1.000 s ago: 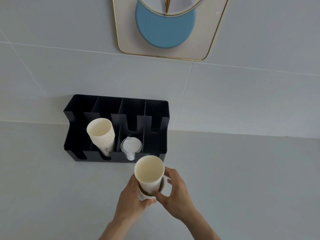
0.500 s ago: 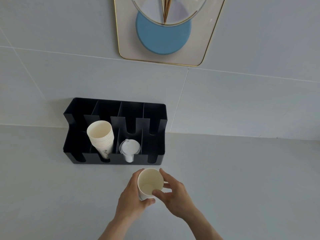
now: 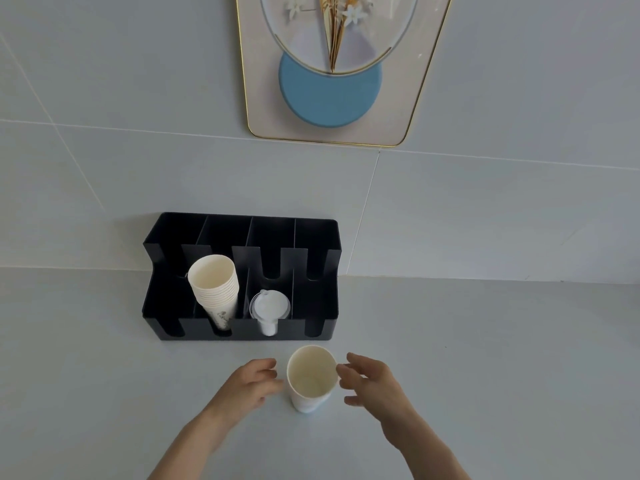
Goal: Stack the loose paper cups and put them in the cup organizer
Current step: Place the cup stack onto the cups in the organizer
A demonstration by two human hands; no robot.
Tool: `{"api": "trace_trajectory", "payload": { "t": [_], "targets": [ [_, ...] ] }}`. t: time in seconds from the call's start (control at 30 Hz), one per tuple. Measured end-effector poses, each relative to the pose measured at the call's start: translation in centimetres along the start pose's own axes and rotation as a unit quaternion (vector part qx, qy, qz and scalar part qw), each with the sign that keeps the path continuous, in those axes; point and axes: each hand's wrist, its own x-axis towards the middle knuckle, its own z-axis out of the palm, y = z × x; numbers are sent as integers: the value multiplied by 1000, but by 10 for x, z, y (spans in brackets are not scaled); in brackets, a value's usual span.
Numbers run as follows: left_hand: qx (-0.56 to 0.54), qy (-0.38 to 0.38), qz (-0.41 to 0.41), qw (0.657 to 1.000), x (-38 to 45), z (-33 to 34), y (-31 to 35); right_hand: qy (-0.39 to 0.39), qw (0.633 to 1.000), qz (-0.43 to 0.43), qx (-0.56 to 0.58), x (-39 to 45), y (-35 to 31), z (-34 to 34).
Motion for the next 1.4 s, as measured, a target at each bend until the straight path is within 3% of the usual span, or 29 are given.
{"api": "trace_trajectory", "payload": {
  "t": [0.23, 0.6, 1.13, 1.4],
  "targets": [
    [-20, 6, -33, 999, 3, 9, 31, -15, 999, 38, -15, 5, -20, 0],
    [-26, 1, 12, 1000, -2, -1, 40, -14, 998, -17, -64, -9, -47, 16],
    [-111, 97, 208, 967, -27, -140, 173, 19, 974, -221, -40, -19, -247, 55],
    [-149, 158, 237, 947, -26, -197, 190, 42, 967, -252, -11, 3, -291, 109]
  ]
}}
